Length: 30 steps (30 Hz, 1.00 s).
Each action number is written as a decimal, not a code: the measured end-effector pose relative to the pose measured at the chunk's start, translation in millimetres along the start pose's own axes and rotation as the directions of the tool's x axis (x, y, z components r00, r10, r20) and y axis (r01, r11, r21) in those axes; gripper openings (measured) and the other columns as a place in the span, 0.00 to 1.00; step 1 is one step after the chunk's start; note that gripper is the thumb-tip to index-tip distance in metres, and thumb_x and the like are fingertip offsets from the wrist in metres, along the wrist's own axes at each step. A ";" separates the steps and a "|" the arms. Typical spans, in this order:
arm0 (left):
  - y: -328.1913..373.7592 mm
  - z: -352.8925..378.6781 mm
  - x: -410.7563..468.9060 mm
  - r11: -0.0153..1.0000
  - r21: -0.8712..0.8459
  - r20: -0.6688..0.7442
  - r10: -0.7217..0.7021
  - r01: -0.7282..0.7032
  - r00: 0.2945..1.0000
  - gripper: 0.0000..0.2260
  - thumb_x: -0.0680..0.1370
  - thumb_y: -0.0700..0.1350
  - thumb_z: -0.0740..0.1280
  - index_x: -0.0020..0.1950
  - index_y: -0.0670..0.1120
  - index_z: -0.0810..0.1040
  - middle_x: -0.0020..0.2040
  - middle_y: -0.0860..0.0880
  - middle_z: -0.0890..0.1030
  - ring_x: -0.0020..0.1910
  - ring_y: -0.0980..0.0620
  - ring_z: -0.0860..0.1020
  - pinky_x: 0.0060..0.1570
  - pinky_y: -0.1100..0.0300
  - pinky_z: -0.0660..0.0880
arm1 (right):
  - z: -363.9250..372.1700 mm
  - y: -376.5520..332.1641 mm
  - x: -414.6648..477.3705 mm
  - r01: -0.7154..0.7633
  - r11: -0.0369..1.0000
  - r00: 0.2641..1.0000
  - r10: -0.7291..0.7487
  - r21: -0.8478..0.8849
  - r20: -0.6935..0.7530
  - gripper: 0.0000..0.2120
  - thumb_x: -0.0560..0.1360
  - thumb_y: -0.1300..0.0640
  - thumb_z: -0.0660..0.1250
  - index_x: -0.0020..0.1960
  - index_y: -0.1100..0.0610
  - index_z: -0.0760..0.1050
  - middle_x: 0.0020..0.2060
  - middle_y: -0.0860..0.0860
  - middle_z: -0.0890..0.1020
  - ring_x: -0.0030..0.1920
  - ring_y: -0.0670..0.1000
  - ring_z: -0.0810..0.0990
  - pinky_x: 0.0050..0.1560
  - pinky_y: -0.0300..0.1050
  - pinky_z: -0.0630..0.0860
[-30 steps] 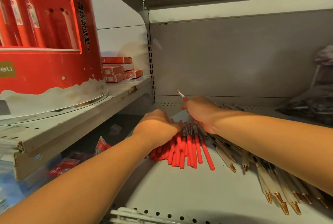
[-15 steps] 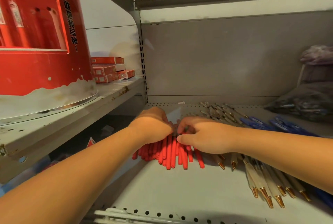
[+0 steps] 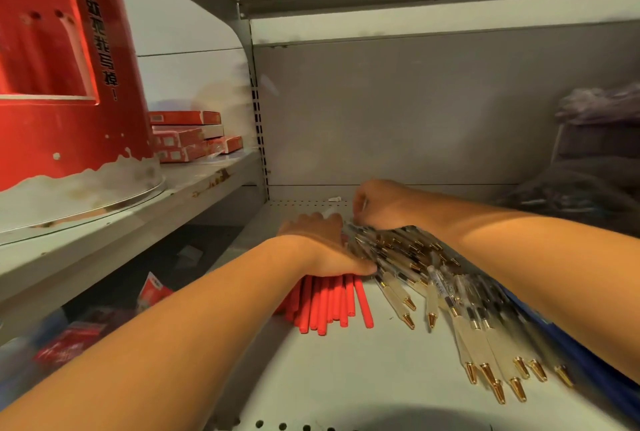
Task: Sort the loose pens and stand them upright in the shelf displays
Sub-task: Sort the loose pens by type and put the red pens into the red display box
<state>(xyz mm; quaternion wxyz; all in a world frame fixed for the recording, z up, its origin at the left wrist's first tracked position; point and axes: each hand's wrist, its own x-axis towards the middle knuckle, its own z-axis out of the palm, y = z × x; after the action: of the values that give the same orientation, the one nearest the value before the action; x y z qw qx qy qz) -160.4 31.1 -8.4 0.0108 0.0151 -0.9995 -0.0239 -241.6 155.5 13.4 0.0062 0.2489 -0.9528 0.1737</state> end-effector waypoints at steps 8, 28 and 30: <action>-11.4 11.9 6.9 0.996 -0.093 0.083 -0.008 0.016 0.996 0.31 0.67 0.66 0.67 0.66 0.54 0.68 0.52 0.51 0.75 0.49 0.47 0.73 0.51 0.51 0.70 | 21.8 -16.3 27.1 -0.045 0.996 0.994 0.052 -0.078 0.093 0.08 0.72 0.57 0.72 0.50 0.55 0.79 0.45 0.53 0.82 0.45 0.52 0.81 0.45 0.47 0.79; -12.8 10.5 6.4 0.998 -0.058 0.039 0.006 -0.004 0.999 0.29 0.72 0.67 0.62 0.70 0.57 0.67 0.63 0.48 0.74 0.62 0.45 0.71 0.59 0.49 0.62 | 9.2 5.0 -33.8 0.019 0.987 0.988 -0.043 0.160 0.150 0.17 0.70 0.60 0.74 0.54 0.49 0.72 0.29 0.49 0.83 0.24 0.41 0.77 0.24 0.34 0.72; -12.3 9.2 4.6 0.997 -0.073 0.013 0.010 -0.009 1.000 0.26 0.73 0.63 0.62 0.69 0.57 0.68 0.63 0.48 0.74 0.62 0.45 0.70 0.58 0.50 0.61 | 9.4 7.9 -36.8 0.025 0.983 0.987 -0.052 0.183 0.149 0.13 0.72 0.59 0.72 0.53 0.49 0.74 0.29 0.48 0.83 0.23 0.42 0.76 0.22 0.35 0.70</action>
<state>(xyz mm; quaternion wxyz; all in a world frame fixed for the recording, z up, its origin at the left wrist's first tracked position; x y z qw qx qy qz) -164.8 19.1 -18.1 0.0050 0.0100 -0.9981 -0.0603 -212.4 176.1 -1.7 -0.0864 0.2795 -0.9258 0.2395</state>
